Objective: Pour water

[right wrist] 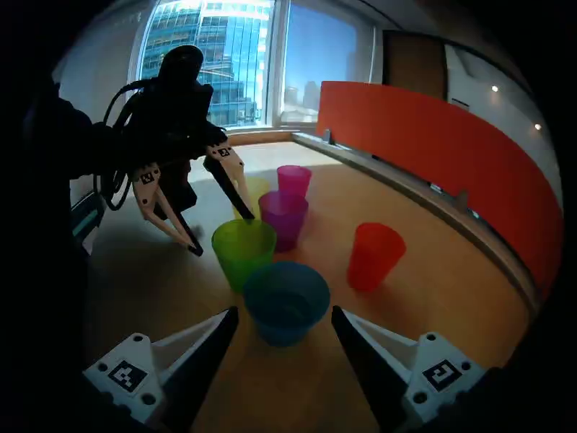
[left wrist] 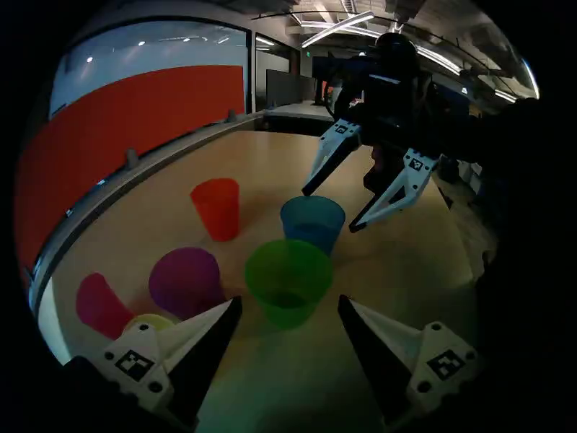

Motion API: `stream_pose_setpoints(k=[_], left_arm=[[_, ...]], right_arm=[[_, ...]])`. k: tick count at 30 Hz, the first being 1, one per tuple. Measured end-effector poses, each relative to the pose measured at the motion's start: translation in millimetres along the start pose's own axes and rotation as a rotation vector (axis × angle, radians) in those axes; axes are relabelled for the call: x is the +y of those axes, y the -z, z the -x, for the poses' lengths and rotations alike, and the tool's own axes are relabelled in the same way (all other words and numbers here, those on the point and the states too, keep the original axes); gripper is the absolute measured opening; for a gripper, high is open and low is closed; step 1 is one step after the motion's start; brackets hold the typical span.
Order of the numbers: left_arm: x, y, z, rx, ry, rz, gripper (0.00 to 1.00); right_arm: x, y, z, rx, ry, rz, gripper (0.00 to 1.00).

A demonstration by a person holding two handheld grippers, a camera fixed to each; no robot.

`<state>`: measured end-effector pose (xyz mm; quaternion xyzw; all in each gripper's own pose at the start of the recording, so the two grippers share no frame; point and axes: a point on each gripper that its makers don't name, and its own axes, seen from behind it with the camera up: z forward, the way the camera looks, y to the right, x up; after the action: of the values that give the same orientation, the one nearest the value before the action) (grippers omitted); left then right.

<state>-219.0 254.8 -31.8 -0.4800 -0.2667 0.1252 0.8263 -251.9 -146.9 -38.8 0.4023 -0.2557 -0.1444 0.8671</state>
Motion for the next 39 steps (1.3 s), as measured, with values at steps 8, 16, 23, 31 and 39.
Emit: stream_pose_setpoints(k=[8, 16, 23, 31, 39], left_arm=[[-2.1, -12.4, 0.8, -0.005, 0.000, -0.001, 0.99], [-5.3, -21.9, -1.5, 0.001, -0.002, -0.002, 0.99], [-4.2, -27.7, -7.3, 0.018, 0.006, 0.006, 0.99], [-0.9, -32.8, -13.3, 0.038, 0.022, 0.020, 0.99], [0.9, -37.1, -14.8, 0.042, 0.020, 0.020, 0.99]], right_arm=[[2.4, -13.2, 7.3, -0.011, 0.001, -0.014, 1.00], [4.3, -23.7, 10.0, -0.015, -0.005, -0.026, 1.00], [4.5, -28.2, 11.4, -0.015, -0.007, -0.035, 1.00], [4.5, -32.6, 8.8, -0.007, -0.012, -0.042, 1.00], [2.0, -35.0, 6.9, -0.002, -0.013, -0.050, 1.00]])
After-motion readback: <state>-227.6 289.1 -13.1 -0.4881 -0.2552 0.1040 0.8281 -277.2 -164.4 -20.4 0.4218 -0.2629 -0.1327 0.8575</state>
